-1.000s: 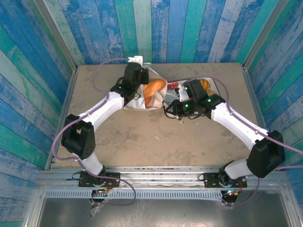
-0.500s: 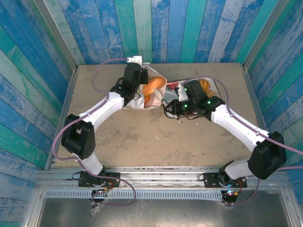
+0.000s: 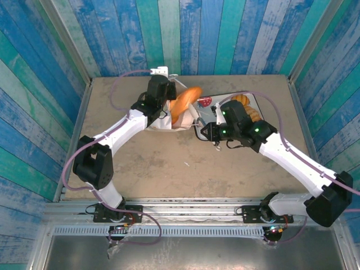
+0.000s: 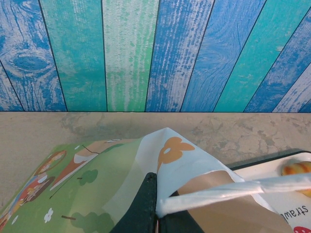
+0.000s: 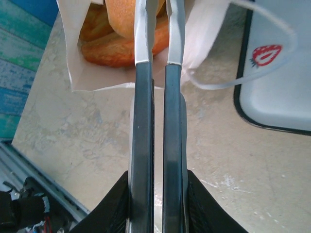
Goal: Take the fake bread out of the paper bag
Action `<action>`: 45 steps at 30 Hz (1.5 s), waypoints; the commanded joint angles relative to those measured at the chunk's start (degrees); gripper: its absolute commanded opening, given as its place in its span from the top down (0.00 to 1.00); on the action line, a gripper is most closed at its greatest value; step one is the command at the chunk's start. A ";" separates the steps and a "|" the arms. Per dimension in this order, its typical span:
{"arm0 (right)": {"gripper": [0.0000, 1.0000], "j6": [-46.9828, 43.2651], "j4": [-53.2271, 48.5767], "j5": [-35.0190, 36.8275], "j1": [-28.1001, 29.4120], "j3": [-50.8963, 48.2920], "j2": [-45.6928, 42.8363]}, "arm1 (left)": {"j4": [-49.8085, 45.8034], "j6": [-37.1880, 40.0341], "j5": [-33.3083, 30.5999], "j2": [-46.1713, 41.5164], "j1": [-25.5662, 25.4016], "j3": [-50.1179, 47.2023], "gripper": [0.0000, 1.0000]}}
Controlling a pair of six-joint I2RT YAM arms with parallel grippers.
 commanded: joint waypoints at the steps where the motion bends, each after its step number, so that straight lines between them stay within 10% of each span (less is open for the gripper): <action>1: 0.99 -0.12 1.18 4.03 -0.52 0.82 -2.86 | 2.18 -0.43 -1.45 0.38 0.17 -0.68 0.98; 26: 0.99 6.96 4.81 -8.71 -12.48 -2.46 -10.51 | 2.95 -0.71 -0.65 2.66 0.21 -0.77 0.99; 45: 0.99 7.91 5.53 -19.92 -33.60 -7.05 -13.58 | 3.37 0.55 -0.25 2.69 0.17 -1.85 0.99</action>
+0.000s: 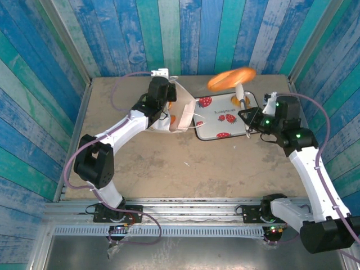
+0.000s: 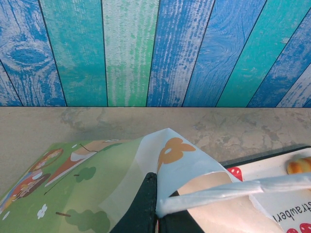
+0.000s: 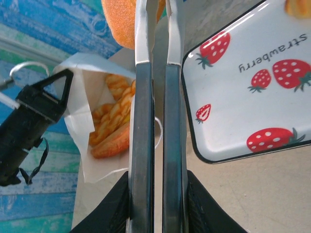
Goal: Take the fake bread out of the paper bag
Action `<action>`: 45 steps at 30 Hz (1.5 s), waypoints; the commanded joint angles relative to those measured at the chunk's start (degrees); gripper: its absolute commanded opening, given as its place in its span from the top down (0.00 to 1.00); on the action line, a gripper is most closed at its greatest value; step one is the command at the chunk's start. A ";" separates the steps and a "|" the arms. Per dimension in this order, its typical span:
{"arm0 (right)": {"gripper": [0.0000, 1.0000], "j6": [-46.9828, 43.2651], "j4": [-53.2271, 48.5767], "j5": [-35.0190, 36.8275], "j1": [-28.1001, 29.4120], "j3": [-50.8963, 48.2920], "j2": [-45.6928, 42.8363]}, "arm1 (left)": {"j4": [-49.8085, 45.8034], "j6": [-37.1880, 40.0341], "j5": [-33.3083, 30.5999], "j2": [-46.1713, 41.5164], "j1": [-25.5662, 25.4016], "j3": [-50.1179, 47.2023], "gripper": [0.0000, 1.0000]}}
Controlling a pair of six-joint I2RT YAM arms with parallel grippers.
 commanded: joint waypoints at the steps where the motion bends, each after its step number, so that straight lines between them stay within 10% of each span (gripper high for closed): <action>1: 0.99 -1.28 2.71 -4.66 -2.86 -1.48 0.38 | 2.04 0.53 -0.52 1.73 0.21 -0.59 0.99; 45: 0.99 8.99 27.10 -11.70 1.46 -3.00 32.58 | 6.13 1.00 1.03 -6.88 0.21 -6.42 1.00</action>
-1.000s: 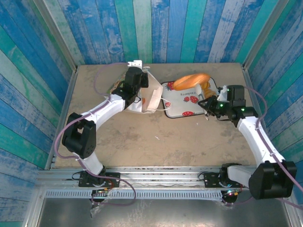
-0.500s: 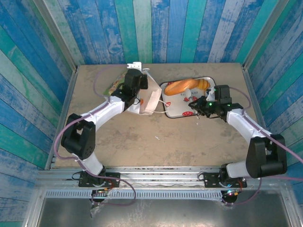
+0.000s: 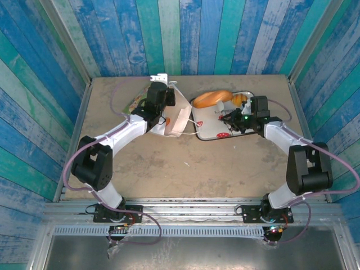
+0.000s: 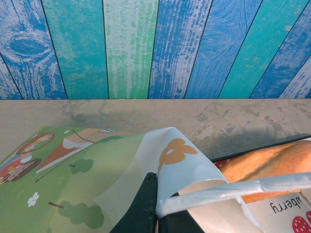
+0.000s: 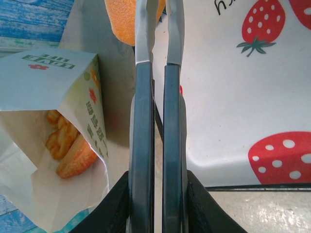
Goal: Take the fake bread out of the paper bag
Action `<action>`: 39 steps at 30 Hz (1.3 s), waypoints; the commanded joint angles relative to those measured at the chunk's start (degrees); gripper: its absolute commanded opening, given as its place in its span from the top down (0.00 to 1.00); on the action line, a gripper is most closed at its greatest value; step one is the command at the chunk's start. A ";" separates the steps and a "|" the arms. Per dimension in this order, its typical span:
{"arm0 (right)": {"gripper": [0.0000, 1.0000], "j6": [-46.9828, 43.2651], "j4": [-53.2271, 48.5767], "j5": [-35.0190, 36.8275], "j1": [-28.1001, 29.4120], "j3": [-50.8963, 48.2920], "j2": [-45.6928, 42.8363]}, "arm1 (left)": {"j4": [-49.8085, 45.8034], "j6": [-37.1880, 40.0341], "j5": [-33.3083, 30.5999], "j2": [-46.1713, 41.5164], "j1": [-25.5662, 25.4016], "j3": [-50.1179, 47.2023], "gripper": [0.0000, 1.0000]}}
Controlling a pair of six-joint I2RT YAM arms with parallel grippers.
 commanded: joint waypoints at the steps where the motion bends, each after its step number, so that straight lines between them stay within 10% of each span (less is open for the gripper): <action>1: 0.99 0.05 2.85 -2.08 0.35 2.45 1.16 | 2.49 0.27 0.46 -5.13 0.12 -0.92 0.99; 39: 0.66 -2.10 -2.96 -1.30 -0.66 4.82 6.42 | 2.58 0.21 1.83 -5.75 0.09 -0.81 0.99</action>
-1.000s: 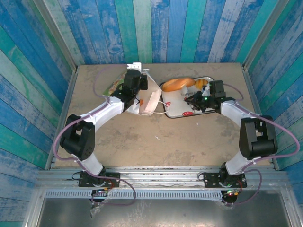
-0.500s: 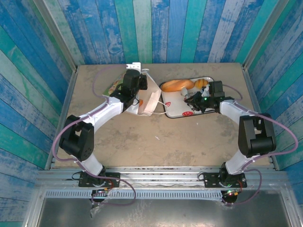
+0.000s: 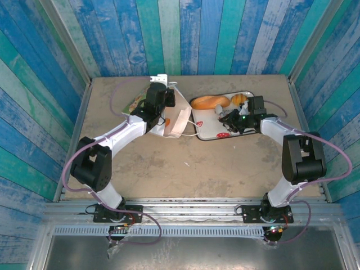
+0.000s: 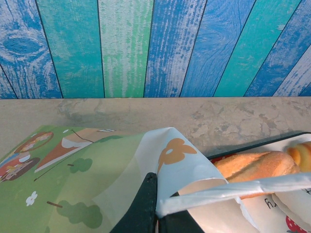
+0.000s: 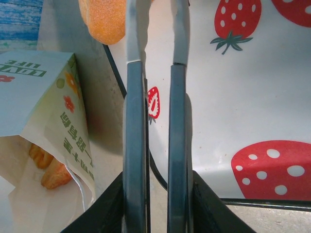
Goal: Take the fake bread out of the paper bag
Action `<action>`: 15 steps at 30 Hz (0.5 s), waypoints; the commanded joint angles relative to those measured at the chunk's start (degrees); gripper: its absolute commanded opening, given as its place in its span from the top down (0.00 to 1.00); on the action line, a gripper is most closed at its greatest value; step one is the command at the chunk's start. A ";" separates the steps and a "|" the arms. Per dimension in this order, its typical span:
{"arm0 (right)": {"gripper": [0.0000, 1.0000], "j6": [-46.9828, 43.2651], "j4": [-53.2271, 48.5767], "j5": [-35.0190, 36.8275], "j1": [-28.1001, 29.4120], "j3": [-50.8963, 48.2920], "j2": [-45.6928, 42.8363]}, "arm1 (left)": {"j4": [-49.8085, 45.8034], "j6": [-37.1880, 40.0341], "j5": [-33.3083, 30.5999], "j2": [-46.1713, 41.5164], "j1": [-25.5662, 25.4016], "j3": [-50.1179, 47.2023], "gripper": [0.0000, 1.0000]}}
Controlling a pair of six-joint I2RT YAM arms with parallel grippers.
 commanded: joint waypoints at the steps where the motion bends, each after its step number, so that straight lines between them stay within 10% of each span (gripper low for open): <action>1: 0.66 -1.99 -0.99 -0.35 -0.28 1.87 -0.16 | 2.23 0.26 0.55 -5.05 0.10 0.12 0.99; 15: 0.61 -3.21 -2.69 -0.76 -1.18 -1.26 -5.93 | 1.44 1.17 1.13 -4.92 0.03 0.62 0.99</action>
